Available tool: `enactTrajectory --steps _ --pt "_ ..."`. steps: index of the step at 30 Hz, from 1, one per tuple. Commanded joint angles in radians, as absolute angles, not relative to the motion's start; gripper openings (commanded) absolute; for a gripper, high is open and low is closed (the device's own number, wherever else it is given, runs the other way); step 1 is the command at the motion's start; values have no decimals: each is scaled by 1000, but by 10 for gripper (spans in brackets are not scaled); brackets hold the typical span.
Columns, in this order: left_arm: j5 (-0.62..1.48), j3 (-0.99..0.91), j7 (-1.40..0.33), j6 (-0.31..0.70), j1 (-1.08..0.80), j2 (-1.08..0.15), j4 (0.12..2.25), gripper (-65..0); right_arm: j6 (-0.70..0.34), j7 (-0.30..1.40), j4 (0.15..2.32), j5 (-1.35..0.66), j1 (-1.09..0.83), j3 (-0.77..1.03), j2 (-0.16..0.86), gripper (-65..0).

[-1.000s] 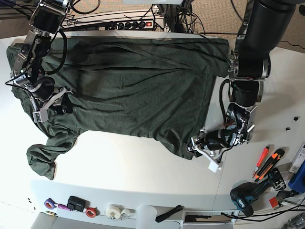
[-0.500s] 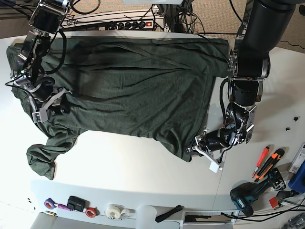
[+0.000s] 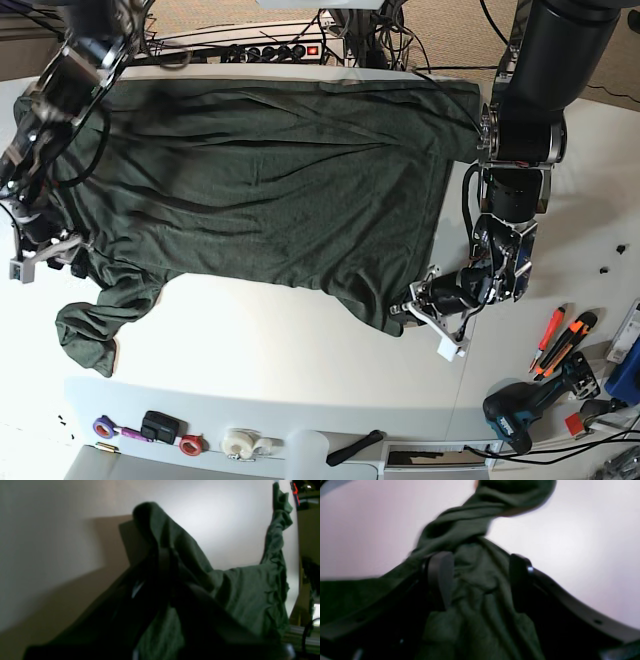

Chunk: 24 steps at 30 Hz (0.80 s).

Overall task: Layout the t-shirt on the table in an organized manner, then fold the t-shirt properly
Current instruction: 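Grasp the hem side of the shirt with both grippers and lift it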

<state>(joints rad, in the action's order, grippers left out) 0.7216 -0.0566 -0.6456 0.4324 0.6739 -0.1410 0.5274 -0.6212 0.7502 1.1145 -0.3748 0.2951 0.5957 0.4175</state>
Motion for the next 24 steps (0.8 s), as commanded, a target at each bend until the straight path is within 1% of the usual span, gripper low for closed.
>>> enactTrajectory --steps 1,4,7,10,15,20,21,22,23,24 --pt "733 -59 -630 447 709 -144 542 -650 -624 715 1076 -390 352 598 458 -304" --pt "733 -59 -630 447 709 -144 542 -650 -624 674 905 -353 442 598 510 -304" --pt "733 -59 -630 447 709 -144 542 -650 -624 627 759 -264 509 598 552 -304" --pt "734 -59 -630 447 709 -144 542 -650 -623 583 635 -194 535 596 569 -304" --pt "736 -59 -629 447 710 -142 542 -650 -620 503 511 -156 524 596 554 -304" --pt "736 -59 -627 447 709 -142 542 -650 -620 488 498 -157 524 596 553 -310" --pt "736 -59 -628 447 709 -142 542 -650 -620 484 497 -157 524 596 554 -341" --pt "736 -59 -628 447 709 -142 542 -650 -620 482 497 -157 524 596 554 -387" --pt "736 -59 -627 447 709 -142 542 -650 -620 479 497 -157 524 597 556 -449" --pt "736 -59 -628 447 710 -142 542 -650 -620 478 497 -157 524 597 557 -528"
